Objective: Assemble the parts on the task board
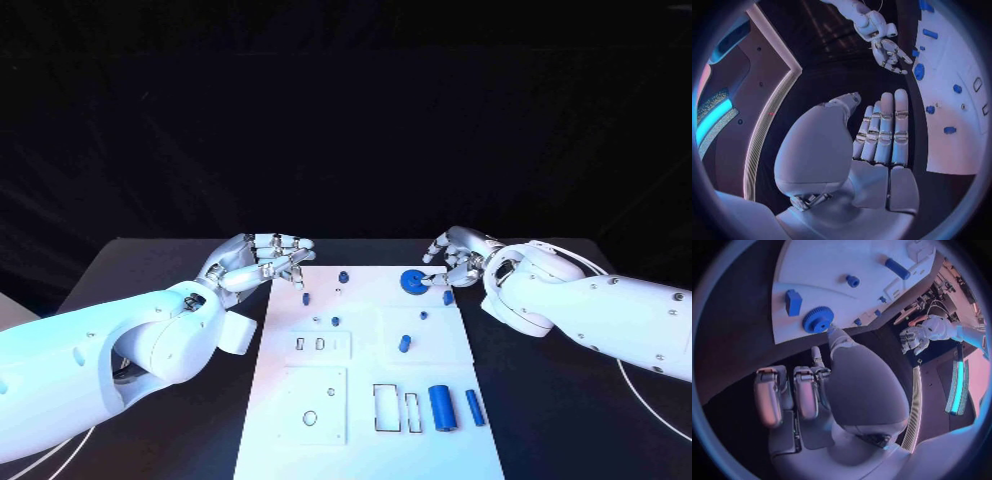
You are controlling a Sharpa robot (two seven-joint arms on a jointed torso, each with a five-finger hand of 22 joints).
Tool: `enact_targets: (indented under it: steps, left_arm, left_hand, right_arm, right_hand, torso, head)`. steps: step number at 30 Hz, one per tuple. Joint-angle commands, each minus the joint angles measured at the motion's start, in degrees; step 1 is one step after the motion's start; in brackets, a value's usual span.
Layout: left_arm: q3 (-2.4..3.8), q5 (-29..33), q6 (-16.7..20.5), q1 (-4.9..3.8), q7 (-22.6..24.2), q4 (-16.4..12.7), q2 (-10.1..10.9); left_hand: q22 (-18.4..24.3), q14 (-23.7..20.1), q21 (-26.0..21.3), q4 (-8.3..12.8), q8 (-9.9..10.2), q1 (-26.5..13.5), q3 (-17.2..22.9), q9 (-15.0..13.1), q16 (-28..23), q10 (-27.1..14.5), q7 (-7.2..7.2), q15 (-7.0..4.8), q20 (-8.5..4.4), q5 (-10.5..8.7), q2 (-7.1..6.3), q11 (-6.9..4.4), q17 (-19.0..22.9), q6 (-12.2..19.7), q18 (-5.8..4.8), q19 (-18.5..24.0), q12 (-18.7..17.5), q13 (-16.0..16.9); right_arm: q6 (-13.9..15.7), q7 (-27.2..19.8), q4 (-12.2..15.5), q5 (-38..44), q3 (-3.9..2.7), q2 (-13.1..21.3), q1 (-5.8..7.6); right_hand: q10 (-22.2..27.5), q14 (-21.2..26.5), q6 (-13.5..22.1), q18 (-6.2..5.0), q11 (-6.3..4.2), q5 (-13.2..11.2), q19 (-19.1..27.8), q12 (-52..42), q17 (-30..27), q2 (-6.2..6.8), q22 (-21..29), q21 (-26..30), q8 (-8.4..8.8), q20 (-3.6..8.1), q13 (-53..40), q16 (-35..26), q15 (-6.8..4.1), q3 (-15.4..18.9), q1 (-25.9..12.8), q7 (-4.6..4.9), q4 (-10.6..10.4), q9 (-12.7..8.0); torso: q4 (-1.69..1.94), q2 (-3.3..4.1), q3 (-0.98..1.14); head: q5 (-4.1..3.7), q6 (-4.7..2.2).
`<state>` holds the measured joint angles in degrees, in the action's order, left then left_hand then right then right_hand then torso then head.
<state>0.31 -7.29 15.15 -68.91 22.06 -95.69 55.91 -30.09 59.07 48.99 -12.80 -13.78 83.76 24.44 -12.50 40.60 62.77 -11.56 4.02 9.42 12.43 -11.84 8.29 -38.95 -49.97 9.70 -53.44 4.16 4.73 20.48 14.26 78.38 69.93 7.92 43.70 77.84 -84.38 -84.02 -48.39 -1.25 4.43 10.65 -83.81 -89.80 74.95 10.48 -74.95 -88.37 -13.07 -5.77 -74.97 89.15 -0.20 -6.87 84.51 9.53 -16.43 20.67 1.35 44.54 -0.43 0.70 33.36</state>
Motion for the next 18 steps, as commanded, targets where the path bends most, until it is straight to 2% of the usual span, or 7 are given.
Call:
enact_targets:
  steps: [1,5,18]
  left_arm:
    - [0.03,0.1,-1.0,-0.05,0.7,0.0,-0.2]
    - [0.03,0.1,-1.1,-0.05,0.6,0.1,-0.3]
    - [0.03,0.1,-1.3,-0.05,0.6,0.3,-0.3]
  left_hand:
    - [-0.1,-0.5,0.4,0.1,0.2,0.2,0.3,0.0,0.4,-0.1,-0.08,0.10,0.03,-0.27,0.46,-0.14,-0.1,0.1,0.79,0.5,0.2,0.0]
    - [-0.1,-0.5,0.4,0.1,0.2,0.2,0.3,0.0,0.4,-0.1,-0.08,0.10,0.03,-0.27,0.46,-0.14,-0.1,0.1,0.79,0.5,0.2,0.0]
    - [-0.1,-0.5,0.5,0.1,0.1,0.3,0.5,-0.1,0.4,-0.1,-0.04,0.07,0.02,-0.25,0.51,-0.17,-0.1,0.1,0.80,0.6,0.2,0.1]
  right_arm:
    - [-0.9,0.5,-0.7,-1.8,0.05,-1.0,-0.42]
    - [-0.5,0.7,-1.6,-1.1,0.10,-2.0,-0.85]
    - [1.8,1.6,-2.9,5.5,0.16,-3.5,-1.55]
  right_hand:
    - [-5.6,-5.6,0.5,0.81,0.23,0.2,-5.3,-0.2,13.1,-0.25,-13.3,-0.2,-0.28,-0.42,-15.0,0.2,0.57,0.3,-0.3,-0.03,0.0,0.1]
    - [-5.6,-5.6,0.5,0.86,0.25,0.3,-5.4,-0.2,13.2,-0.33,-13.6,-0.4,-0.46,-0.47,-15.0,0.3,0.60,0.3,-0.3,-0.02,0.0,0.2]
    - [-5.6,-5.7,0.2,1.12,0.25,0.2,-5.9,-0.2,13.5,-0.50,-14.6,-1.2,-1.07,-0.57,-15.0,0.4,0.65,0.0,0.3,-0.06,0.2,0.3]
  torso:
    - [-0.04,0.04,-0.05]
    - [0.09,0.03,-0.13]
    - [-0.06,-0.05,-0.10]
  head:
    - [0.07,0.22]
    - [0.03,0.40]
    - [0.21,0.57]
